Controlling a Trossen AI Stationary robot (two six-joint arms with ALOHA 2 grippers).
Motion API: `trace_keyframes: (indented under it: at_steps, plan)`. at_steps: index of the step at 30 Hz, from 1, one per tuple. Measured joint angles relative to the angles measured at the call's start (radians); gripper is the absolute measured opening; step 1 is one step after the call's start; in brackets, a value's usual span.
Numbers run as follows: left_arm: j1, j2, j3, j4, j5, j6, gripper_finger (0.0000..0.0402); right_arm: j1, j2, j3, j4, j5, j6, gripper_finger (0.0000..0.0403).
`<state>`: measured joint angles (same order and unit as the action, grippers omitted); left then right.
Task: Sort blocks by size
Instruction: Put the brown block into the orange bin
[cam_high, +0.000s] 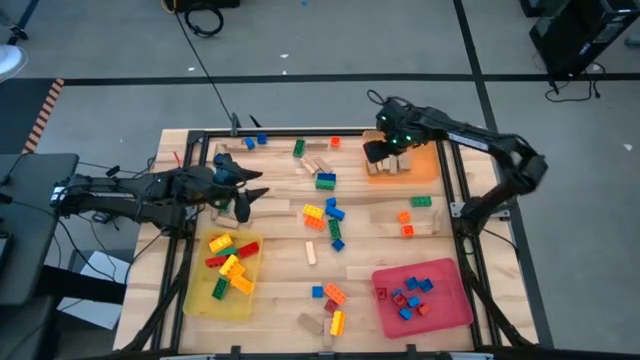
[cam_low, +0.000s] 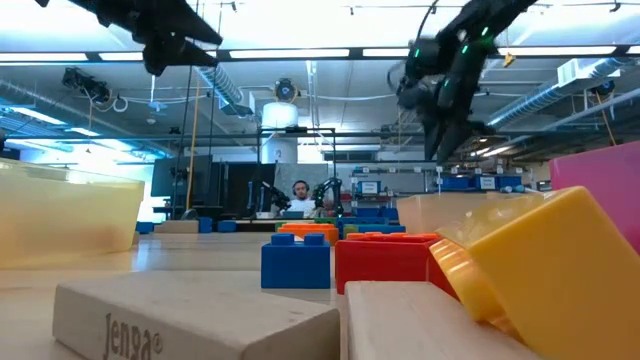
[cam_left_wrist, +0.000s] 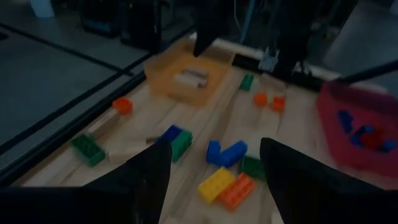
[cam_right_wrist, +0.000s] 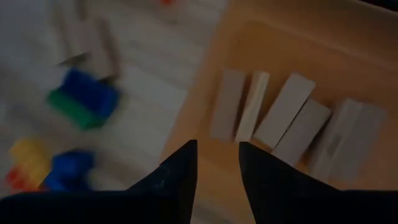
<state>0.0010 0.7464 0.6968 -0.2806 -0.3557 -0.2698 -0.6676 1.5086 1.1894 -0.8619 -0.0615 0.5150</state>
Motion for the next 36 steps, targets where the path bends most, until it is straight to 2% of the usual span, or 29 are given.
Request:
trace_keyframes:
  at_steps: [5,11,17,25,30,33,36]
  plan:
    - [0.0,0.0,0.0,0.063,0.0,0.0,0.0252,0.103,-0.179,-0.068,-0.013,0.031,0.008,0.0122]
    - [0.0,0.0,0.0,0.07,0.0,-0.001,0.0252,0.259,-0.359,-0.22,0.035,0.034,0.132,0.0121]
    - [0.0,0.031,0.0,0.098,0.0,-0.003,0.0252,0.408,-0.475,-0.373,0.106,0.047,0.27,0.0121]
    - [0.0,0.097,0.0,0.252,-0.032,-0.054,0.0252,0.533,-0.539,-0.46,0.125,0.098,0.394,0.0121]
    - [0.001,0.159,0.0,0.396,-0.12,-0.145,0.0252,0.564,-0.542,-0.46,0.148,0.098,0.371,0.0121]
    - [0.0,0.205,0.001,0.466,-0.12,-0.211,0.0252,0.571,-0.541,-0.46,0.17,0.098,0.338,0.0121]
    - [0.007,0.261,0.012,0.46,-0.116,-0.277,0.0249,0.571,-0.541,-0.46,0.195,0.098,0.303,0.0121]
